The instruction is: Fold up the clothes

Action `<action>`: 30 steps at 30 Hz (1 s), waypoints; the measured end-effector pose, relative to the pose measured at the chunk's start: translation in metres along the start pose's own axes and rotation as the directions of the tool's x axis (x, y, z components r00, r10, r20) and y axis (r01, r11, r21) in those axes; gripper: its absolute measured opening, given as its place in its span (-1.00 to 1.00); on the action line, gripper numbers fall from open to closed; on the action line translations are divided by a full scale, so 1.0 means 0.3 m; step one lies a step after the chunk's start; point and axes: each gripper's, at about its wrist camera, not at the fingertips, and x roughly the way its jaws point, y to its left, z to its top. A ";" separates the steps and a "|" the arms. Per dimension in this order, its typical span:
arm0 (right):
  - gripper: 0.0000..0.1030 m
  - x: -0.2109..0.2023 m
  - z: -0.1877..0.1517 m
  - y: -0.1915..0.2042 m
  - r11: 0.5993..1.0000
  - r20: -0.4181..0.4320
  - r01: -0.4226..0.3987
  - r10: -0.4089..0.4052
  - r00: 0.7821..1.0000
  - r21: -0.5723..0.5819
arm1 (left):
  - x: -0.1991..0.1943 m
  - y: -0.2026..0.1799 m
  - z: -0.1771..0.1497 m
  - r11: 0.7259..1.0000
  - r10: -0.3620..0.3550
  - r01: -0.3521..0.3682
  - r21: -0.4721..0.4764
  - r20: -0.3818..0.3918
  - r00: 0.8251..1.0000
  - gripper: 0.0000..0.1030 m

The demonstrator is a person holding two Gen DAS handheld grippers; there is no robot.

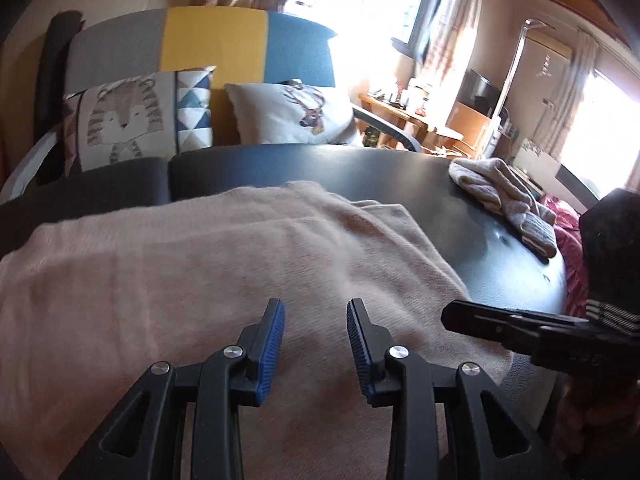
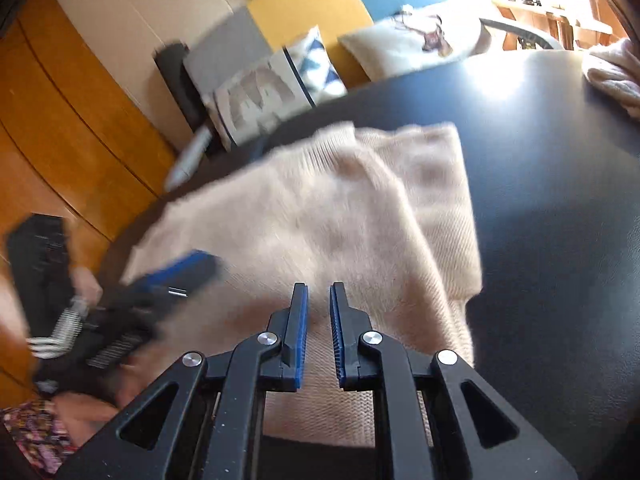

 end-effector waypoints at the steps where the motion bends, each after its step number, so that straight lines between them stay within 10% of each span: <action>1: -0.77 0.007 -0.011 0.003 1.000 -0.001 0.007 -0.007 1.000 0.005 | -0.023 0.041 -0.020 1.000 0.016 -0.016 -0.020 0.003 1.000 -0.37; 16: -0.68 0.196 0.037 0.552 0.914 -0.079 -0.202 0.186 0.979 -0.353 | -0.281 0.497 -0.278 0.960 0.162 -0.149 -0.236 0.034 0.986 -0.37; 30: -0.68 0.321 -0.028 0.574 0.898 -0.082 -0.162 0.140 0.987 -0.409 | -0.428 0.618 -0.307 0.946 0.204 -0.193 -0.262 0.015 0.979 -0.37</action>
